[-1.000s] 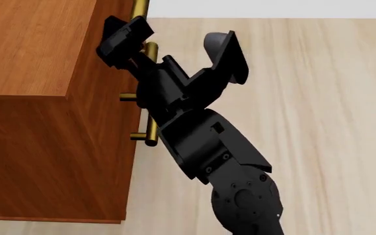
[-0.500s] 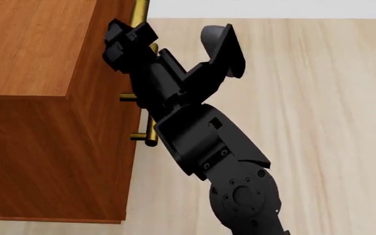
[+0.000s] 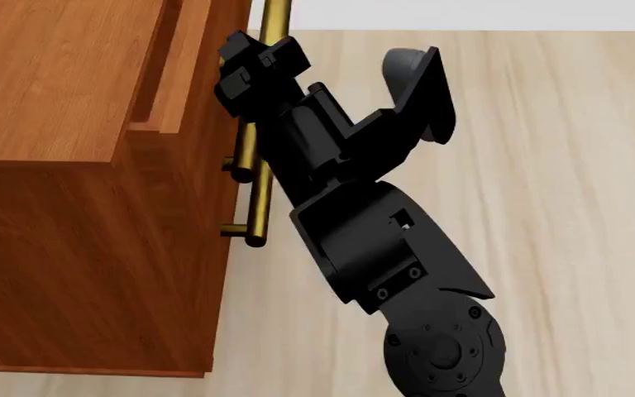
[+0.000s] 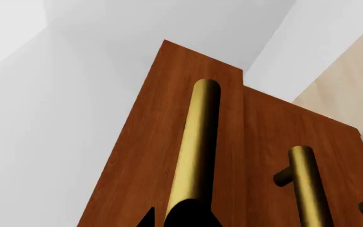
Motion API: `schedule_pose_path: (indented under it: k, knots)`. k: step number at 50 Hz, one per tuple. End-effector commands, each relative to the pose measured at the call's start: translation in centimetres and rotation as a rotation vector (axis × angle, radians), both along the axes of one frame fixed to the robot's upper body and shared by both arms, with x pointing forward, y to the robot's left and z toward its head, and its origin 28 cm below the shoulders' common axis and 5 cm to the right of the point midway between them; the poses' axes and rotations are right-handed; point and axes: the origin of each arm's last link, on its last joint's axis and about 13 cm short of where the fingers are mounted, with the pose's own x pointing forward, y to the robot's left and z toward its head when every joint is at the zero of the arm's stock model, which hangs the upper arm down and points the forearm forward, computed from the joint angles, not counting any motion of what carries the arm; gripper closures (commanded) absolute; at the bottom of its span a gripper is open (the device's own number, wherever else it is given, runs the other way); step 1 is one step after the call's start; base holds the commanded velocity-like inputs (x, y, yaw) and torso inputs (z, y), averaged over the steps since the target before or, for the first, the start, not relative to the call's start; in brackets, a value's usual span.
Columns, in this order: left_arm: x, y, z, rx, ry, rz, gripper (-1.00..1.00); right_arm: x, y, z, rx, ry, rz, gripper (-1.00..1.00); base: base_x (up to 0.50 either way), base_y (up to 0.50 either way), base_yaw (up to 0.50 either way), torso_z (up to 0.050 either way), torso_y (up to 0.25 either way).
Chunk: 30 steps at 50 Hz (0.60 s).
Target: Close the bottom drawer of the cabinet and open the top drawer.
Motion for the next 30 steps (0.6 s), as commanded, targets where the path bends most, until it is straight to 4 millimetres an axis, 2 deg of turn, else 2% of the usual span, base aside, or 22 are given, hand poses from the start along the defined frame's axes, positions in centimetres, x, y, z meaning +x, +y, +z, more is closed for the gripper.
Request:
schedule_pose_path:
  k: [1, 16, 30]
  knots:
    - [-0.1, 0.0, 0.1, -0.001, -0.002, -0.004, -1.0, -0.9, -0.6, 0.8, 0.063, -0.041, 0.006, 1.0, 0.0, 0.0, 0.0, 0.0, 0.0]
    - [-0.2, 0.0, 0.2, -0.005, -0.005, -0.006, -1.0, -1.8, -2.1, 1.8, 0.188, -0.039, -0.04, 1.0, 0.0, 0.0, 0.0, 0.001, 0.004]
    - [-0.3, 0.0, 0.5, -0.005, -0.011, -0.006, -1.0, -2.0, -3.7, 1.7, 0.305, -0.043, -0.094, 1.0, 0.0, 0.0, 0.0, 0.0, 0.004]
